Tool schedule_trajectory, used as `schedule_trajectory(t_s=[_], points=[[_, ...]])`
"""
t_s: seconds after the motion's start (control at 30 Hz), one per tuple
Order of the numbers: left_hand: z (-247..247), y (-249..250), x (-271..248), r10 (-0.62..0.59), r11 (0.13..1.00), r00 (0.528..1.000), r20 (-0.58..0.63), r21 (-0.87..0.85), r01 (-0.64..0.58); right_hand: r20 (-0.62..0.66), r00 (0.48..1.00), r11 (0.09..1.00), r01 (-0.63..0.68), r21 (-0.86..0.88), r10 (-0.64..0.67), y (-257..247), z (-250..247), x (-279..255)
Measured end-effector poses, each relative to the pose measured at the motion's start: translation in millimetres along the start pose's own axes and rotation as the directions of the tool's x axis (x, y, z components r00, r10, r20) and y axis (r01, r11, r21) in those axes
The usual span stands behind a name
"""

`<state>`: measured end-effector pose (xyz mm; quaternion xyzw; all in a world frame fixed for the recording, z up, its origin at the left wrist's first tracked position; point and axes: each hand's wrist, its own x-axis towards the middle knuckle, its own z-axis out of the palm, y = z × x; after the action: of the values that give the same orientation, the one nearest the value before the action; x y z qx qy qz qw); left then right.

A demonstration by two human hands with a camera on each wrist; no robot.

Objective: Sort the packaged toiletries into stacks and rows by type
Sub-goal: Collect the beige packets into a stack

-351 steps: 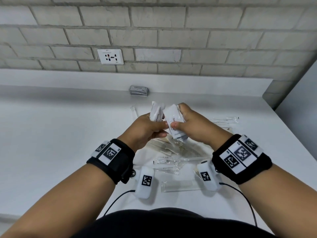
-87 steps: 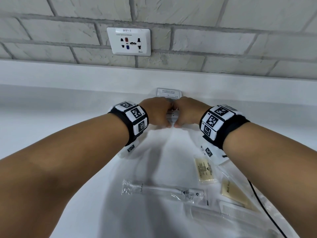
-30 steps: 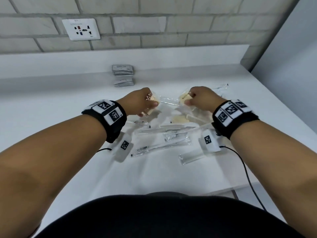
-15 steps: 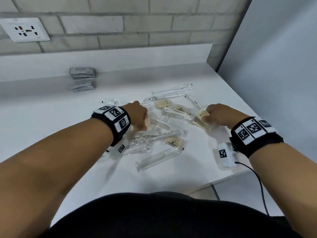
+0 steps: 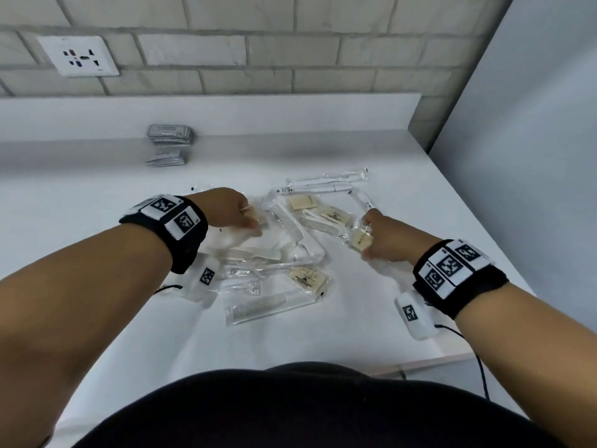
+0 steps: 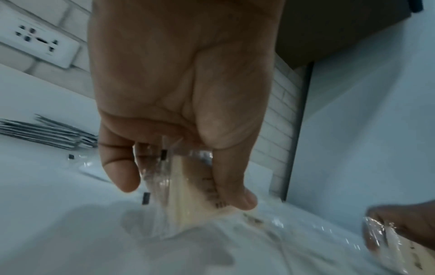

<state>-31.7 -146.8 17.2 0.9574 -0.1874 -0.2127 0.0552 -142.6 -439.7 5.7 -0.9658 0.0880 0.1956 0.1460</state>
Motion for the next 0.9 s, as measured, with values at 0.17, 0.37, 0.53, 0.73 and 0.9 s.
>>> schedule_trajectory(t_s=[0.17, 0.37, 0.53, 0.73, 0.9], points=[[-26, 6, -2, -0.027, 0.994, 0.986, -0.163, -0.113, 0.009, -0.108, 0.994, 0.998, 0.027, 0.061, -0.021, -18, -44, 22], [-30, 54, 23, 0.078, 0.983, 0.986, -0.148, -0.153, -0.100, 0.002, 0.997, 0.986, 0.081, -0.144, -0.082, -52, -24, 50], [-18, 92, 52, 0.150, 0.988, 0.987, -0.049, 0.034, -0.148, -0.115, 0.992, 0.986, 0.043, -0.158, -0.062, -50, -2, 64], [-4, 103, 74, 0.118, 0.983, 0.992, -0.036, 0.149, -0.111, -0.010, 1.000, 0.992, -0.016, 0.124, 0.018, -27, -5, 64], [-1, 106, 71, 0.135, 0.984, 0.990, -0.040, 0.122, -0.129, -0.004, 1.000, 0.993, -0.006, 0.120, 0.006, -9, -8, 54]])
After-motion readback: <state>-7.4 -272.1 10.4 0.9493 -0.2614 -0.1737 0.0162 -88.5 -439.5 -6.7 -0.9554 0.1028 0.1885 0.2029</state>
